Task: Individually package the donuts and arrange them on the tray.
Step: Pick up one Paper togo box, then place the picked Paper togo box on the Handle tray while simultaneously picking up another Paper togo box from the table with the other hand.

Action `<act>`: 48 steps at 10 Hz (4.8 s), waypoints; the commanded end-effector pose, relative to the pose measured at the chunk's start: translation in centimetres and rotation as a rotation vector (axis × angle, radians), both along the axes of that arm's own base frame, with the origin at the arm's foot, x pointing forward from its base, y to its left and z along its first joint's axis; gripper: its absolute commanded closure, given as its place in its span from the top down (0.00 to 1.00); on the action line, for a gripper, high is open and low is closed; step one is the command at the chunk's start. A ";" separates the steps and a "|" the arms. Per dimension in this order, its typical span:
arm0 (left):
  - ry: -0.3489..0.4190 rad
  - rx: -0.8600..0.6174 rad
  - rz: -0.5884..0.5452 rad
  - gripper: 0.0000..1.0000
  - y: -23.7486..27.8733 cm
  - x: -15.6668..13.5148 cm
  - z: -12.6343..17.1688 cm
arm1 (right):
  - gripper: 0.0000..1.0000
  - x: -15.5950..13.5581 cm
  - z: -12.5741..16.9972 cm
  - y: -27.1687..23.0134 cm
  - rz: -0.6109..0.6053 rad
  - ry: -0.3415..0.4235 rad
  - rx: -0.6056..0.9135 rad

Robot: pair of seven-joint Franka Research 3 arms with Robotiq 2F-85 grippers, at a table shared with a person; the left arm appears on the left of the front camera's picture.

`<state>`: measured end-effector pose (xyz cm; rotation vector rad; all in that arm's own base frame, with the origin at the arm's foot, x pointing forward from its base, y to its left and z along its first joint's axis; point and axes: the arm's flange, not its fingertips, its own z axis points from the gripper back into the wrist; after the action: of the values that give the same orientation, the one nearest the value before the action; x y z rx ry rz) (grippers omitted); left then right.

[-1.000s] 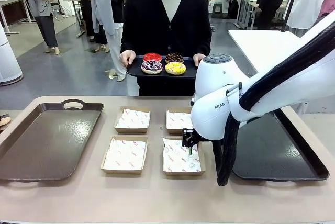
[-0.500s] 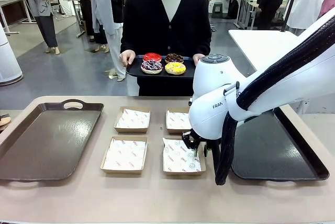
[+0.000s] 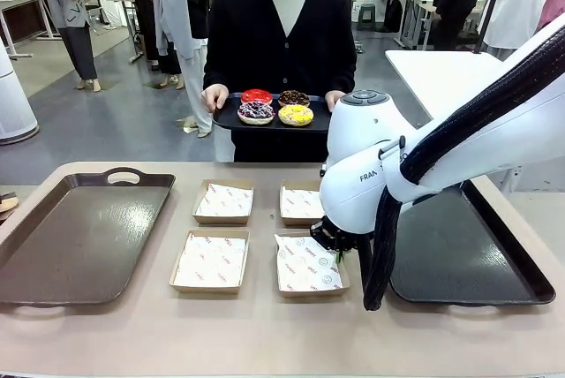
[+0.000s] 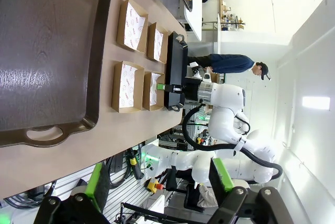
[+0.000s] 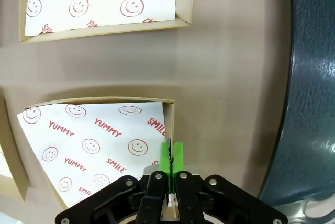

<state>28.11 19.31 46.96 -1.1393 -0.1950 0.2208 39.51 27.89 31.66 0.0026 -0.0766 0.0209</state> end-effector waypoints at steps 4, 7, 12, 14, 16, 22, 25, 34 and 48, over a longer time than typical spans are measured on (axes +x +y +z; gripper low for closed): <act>-0.014 -0.017 -0.004 1.00 0.0 0.1 0.1 | 0.00 -3.0 7.6 0.3 0.031 0.061 0.031; -0.014 -0.017 -0.004 1.00 0.0 0.1 0.1 | 0.00 -2.3 13.8 -0.2 -0.008 0.057 -0.012; -0.014 -0.017 -0.004 1.00 0.0 0.1 0.1 | 0.00 2.0 19.6 0.1 0.013 0.047 -0.016; -0.014 -0.017 -0.004 1.00 0.0 0.1 0.1 | 0.00 6.3 21.1 -0.1 0.040 0.059 -0.062; -0.014 -0.017 -0.004 1.00 0.0 0.1 0.1 | 0.00 10.2 21.9 -0.4 0.030 0.073 -0.057; -0.014 -0.017 -0.004 1.00 0.0 0.1 0.1 | 0.00 17.4 20.8 -3.5 -0.021 0.075 0.009; -0.014 -0.017 -0.004 1.00 0.0 0.1 0.1 | 0.00 16.1 21.6 -3.2 -0.046 0.066 0.009; -0.014 -0.017 -0.004 1.00 0.0 0.1 0.1 | 0.00 16.1 21.6 -3.2 -0.046 0.066 0.009; -0.014 -0.017 -0.004 1.00 0.0 0.1 0.1 | 0.00 16.1 21.6 -3.2 -0.046 0.066 0.009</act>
<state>28.09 19.34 46.96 -1.1398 -0.1956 0.2213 55.92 24.82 53.32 0.0104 -0.0136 -0.0171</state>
